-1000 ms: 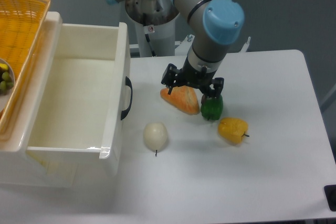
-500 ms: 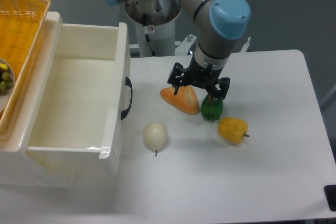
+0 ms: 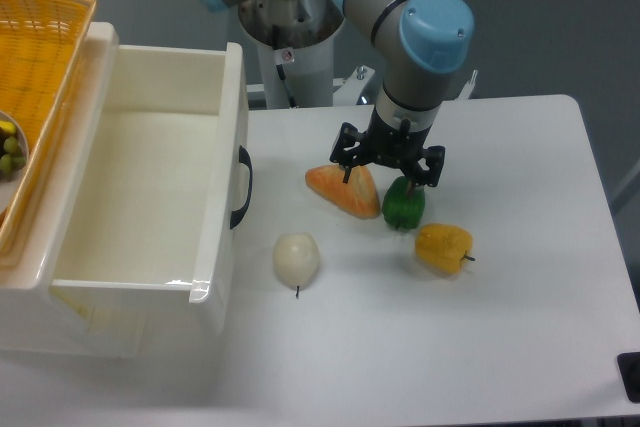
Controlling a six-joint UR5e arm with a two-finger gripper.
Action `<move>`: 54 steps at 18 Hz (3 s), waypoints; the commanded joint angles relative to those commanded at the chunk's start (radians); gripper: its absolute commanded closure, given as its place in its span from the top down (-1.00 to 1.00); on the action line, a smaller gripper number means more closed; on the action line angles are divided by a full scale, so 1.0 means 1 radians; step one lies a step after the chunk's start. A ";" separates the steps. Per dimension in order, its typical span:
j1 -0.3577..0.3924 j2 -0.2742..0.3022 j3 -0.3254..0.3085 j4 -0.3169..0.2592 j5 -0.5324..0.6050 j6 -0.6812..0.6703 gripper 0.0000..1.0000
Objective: Pick up the green chilies
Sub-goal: 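Raise the gripper off the orange vegetable and move toward the green pepper, then lower the open gripper around the green bell pepper and close it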
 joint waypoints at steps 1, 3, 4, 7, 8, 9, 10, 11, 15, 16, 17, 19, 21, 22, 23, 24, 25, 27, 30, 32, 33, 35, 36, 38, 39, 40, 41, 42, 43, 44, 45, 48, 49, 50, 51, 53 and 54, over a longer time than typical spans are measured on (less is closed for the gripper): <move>0.005 -0.003 -0.011 0.000 -0.006 -0.002 1.00; 0.003 -0.009 -0.021 0.003 -0.008 -0.003 1.00; -0.001 -0.017 -0.023 0.005 -0.002 0.000 1.00; -0.006 -0.023 -0.029 0.005 0.020 0.000 1.00; -0.006 -0.025 -0.037 0.005 0.026 0.001 1.00; -0.006 -0.025 -0.057 0.006 0.029 0.005 1.00; -0.005 -0.023 -0.080 0.017 0.032 0.012 1.00; -0.002 -0.023 -0.086 0.037 0.038 0.014 1.00; -0.002 -0.040 -0.101 0.052 0.077 0.014 1.00; 0.000 -0.043 -0.103 0.052 0.080 0.014 1.00; 0.005 -0.051 -0.104 0.054 0.080 0.014 1.00; 0.012 -0.064 -0.104 0.054 0.081 0.014 1.00; 0.024 -0.075 -0.104 0.054 0.083 0.009 1.00; 0.032 -0.075 -0.101 0.054 0.081 0.005 1.00; 0.037 -0.077 -0.100 0.054 0.081 0.005 1.00; 0.043 -0.080 -0.101 0.054 0.083 0.011 1.00; 0.049 -0.092 -0.098 0.054 0.081 0.012 1.00; 0.054 -0.110 -0.095 0.055 0.084 0.012 1.00; 0.058 -0.143 -0.095 0.078 0.086 0.012 1.00; 0.066 -0.150 -0.097 0.089 0.086 0.012 1.00; 0.066 -0.150 -0.098 0.089 0.086 0.012 1.00; 0.066 -0.155 -0.098 0.089 0.086 0.012 1.00; 0.066 -0.160 -0.095 0.090 0.087 0.012 1.00; 0.069 -0.169 -0.091 0.090 0.104 0.012 1.00; 0.069 -0.170 -0.092 0.090 0.109 0.011 1.00; 0.069 -0.173 -0.092 0.090 0.110 0.011 1.00; 0.069 -0.176 -0.091 0.090 0.110 0.009 1.00; 0.068 -0.181 -0.092 0.090 0.114 0.009 1.00; 0.068 -0.186 -0.089 0.090 0.115 0.009 1.00; 0.068 -0.186 -0.087 0.090 0.114 0.009 1.00; 0.068 -0.187 -0.087 0.090 0.115 0.009 1.00; 0.066 -0.189 -0.081 0.092 0.114 0.008 0.96; 0.066 -0.195 -0.080 0.092 0.114 0.008 0.92; 0.064 -0.198 -0.077 0.092 0.114 0.003 0.85; 0.064 -0.198 -0.077 0.092 0.114 0.003 0.83; 0.064 -0.199 -0.077 0.092 0.114 0.002 0.75; 0.063 -0.200 -0.077 0.094 0.114 0.001 0.70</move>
